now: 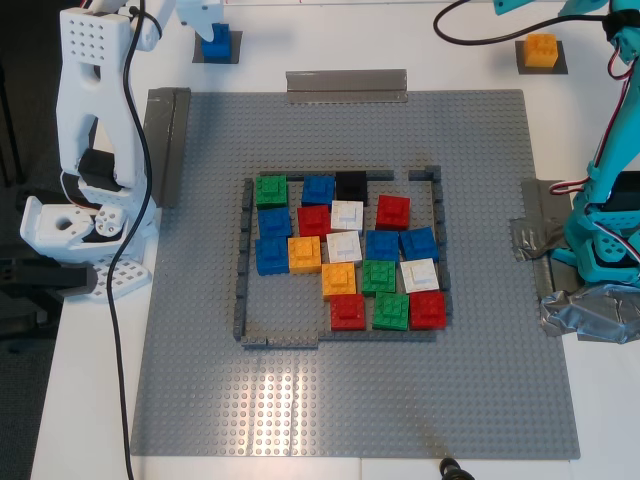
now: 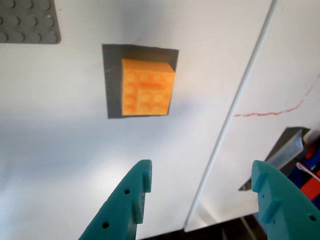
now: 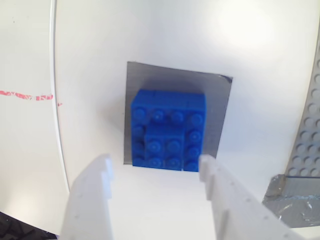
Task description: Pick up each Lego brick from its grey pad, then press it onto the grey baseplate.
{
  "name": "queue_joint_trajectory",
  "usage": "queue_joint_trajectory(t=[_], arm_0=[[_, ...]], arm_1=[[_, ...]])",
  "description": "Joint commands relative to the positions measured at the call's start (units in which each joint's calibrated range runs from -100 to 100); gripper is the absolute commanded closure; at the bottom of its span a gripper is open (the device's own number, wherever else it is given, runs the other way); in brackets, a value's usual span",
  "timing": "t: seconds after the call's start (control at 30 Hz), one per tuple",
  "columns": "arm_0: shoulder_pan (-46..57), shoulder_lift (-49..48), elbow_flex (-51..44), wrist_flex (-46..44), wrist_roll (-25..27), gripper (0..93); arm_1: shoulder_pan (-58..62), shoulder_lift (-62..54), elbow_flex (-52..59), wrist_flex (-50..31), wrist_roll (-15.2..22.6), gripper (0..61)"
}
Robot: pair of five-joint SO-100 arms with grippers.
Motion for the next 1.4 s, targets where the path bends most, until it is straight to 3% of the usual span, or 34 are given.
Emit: queue_joint_trajectory(t=[0.0,1.37], arm_0=[[-1.3,1.8,-2.4,0.0,-0.3,70.2],[1.0,9.5,-1.9,-2.1,0.0,70.3]], arm_1=[[0.5,-1.6,-4.6,-0.6,0.3,39.7],[0.1,1.6,-4.9,-2.3,0.7,40.6]])
